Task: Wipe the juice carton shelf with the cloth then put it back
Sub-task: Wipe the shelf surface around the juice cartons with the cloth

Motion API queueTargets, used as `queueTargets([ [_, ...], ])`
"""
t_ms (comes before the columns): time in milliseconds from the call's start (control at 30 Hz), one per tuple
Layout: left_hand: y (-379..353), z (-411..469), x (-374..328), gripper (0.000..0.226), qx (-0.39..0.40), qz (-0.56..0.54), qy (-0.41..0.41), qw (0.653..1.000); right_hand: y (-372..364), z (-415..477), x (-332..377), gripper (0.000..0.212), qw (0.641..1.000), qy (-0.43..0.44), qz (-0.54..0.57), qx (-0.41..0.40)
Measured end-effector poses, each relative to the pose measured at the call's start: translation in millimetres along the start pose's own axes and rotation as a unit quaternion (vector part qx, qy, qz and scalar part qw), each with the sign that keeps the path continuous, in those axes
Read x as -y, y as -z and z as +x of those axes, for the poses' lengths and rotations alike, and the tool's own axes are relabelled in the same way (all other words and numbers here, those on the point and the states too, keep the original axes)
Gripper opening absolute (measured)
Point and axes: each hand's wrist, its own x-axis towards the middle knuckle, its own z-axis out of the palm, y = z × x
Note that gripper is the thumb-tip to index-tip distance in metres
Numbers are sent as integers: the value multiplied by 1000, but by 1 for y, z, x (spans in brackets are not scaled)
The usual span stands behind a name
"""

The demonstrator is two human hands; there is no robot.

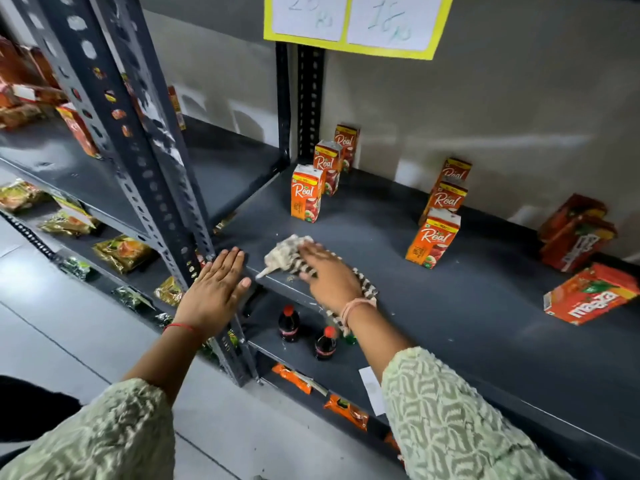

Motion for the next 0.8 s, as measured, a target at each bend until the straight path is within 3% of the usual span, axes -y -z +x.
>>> queueTargets([
  [133,3,0,3,57,10,-13,12,1000,15,9,0,49,990,-27,139,-29],
  [267,5,0,1,58,20,-5,17,1000,15,35,8,51,1000,-3,23,18],
  [433,13,2,0,57,44,-9,26,999,13,53,17,53,998,14,34,43],
  [800,20,4,-8,50,27,-227,74,971,-5,-9,27,52,997,65,18,28],
])
